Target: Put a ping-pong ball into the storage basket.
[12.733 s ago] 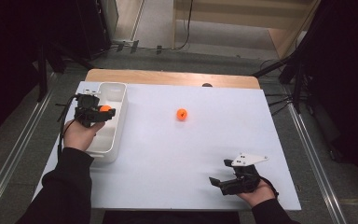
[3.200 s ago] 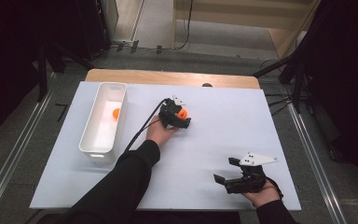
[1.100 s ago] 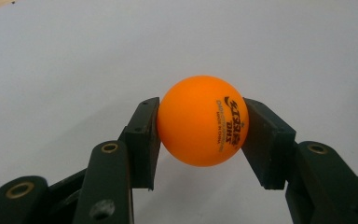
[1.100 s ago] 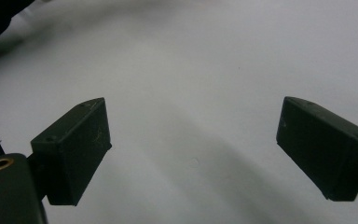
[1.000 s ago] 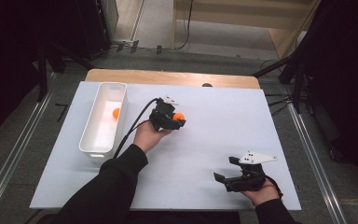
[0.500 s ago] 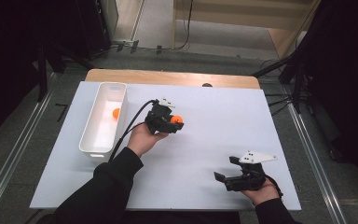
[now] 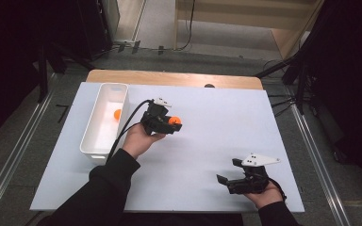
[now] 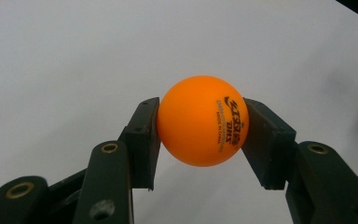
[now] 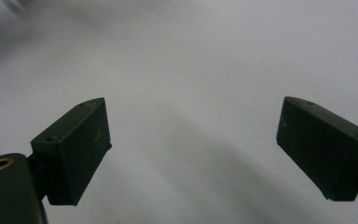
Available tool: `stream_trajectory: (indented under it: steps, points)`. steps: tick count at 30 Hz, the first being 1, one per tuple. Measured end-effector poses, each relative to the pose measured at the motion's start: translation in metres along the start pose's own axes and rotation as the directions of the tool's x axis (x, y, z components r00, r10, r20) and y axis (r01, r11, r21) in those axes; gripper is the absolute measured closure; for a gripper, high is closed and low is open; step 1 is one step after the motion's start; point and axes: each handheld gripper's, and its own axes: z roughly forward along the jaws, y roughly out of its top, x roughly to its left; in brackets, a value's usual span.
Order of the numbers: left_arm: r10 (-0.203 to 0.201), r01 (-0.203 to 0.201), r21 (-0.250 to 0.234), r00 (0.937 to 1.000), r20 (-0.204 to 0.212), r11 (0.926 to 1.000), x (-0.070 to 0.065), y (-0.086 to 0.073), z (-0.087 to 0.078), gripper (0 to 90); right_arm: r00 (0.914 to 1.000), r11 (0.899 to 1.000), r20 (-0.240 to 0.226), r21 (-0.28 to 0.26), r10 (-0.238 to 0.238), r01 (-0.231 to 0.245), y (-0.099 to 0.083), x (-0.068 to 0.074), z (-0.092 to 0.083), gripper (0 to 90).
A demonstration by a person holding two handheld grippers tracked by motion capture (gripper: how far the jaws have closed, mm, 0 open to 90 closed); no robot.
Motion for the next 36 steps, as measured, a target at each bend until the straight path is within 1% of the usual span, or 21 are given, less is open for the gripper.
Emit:
stream_trajectory:
  steps: [5, 6, 8, 9, 12, 13, 15, 17, 24, 26, 33, 36]
  points:
    - [-0.005, 0.005, 0.000, 1.0000, 0.006, 1.0000, 0.002, -0.001, -0.006, 50.7, 1.0000, 1.000, 0.002, 0.001, 0.003, -0.003, 0.000, -0.001, 0.001, 8.5]
    - [-0.001, 0.001, 0.003, 1.0000, 0.004, 1.0000, 0.003, -0.001, -0.007, 50.7, 1.0000, 1.000, 0.003, -0.001, 0.006, -0.006, 0.001, -0.001, 0.001, 8.5]
    - [-0.013, 0.013, 0.008, 0.9999, 0.012, 0.9999, 0.004, -0.001, -0.009, 50.7, 0.9999, 1.000, 0.007, -0.003, 0.008, -0.008, 0.001, -0.002, 0.000, 8.5]
    - [-0.016, 0.015, 0.006, 0.9998, 0.012, 0.9999, 0.004, -0.001, -0.010, 50.7, 0.9999, 1.000, 0.007, 0.000, 0.014, -0.014, 0.000, -0.001, 0.000, 8.5]
    - [-0.019, 0.019, 0.008, 0.9997, 0.018, 0.9998, 0.004, -0.002, -0.013, 50.6, 0.9999, 1.000, 0.004, -0.003, 0.012, -0.012, 0.000, -0.001, 0.000, 8.5]
    - [-0.013, 0.013, 0.014, 0.9997, 0.021, 0.9998, 0.004, -0.002, -0.014, 50.6, 0.9999, 1.000, 0.005, -0.003, 0.010, -0.010, 0.000, -0.001, 0.000, 8.5]
    - [-0.019, 0.018, 0.010, 0.9995, 0.025, 0.9998, 0.003, -0.002, -0.015, 50.6, 0.9999, 1.000, 0.009, 0.001, 0.006, -0.006, 0.000, -0.001, -0.001, 8.5]
    - [-0.010, 0.009, 0.021, 0.9995, 0.029, 0.9997, 0.004, -0.002, -0.017, 50.6, 0.9999, 1.000, 0.008, 0.000, 0.010, -0.010, 0.000, 0.000, -0.001, 8.5]
    - [-0.011, 0.010, 0.031, 0.9990, 0.042, 0.9995, 0.006, -0.002, -0.022, 50.6, 0.9999, 1.000, 0.010, 0.002, 0.006, -0.006, 0.000, -0.001, -0.001, 8.5]
    - [-0.008, 0.006, 0.045, 0.9988, 0.048, 0.9990, 0.006, -0.002, -0.023, 50.6, 0.9999, 1.000, 0.012, 0.003, 0.005, -0.005, 0.000, 0.000, -0.001, 8.5]
    - [-0.002, 0.000, 0.053, 0.9989, 0.048, 0.9986, 0.007, -0.001, -0.027, 50.6, 0.9999, 1.000, 0.012, -0.003, 0.003, -0.002, 0.000, -0.001, -0.001, 8.5]
    - [0.000, -0.003, 0.059, 0.9983, 0.058, 0.9982, 0.006, 0.000, -0.030, 50.6, 1.0000, 1.000, 0.009, -0.002, -0.001, 0.001, 0.000, -0.001, -0.001, 8.5]
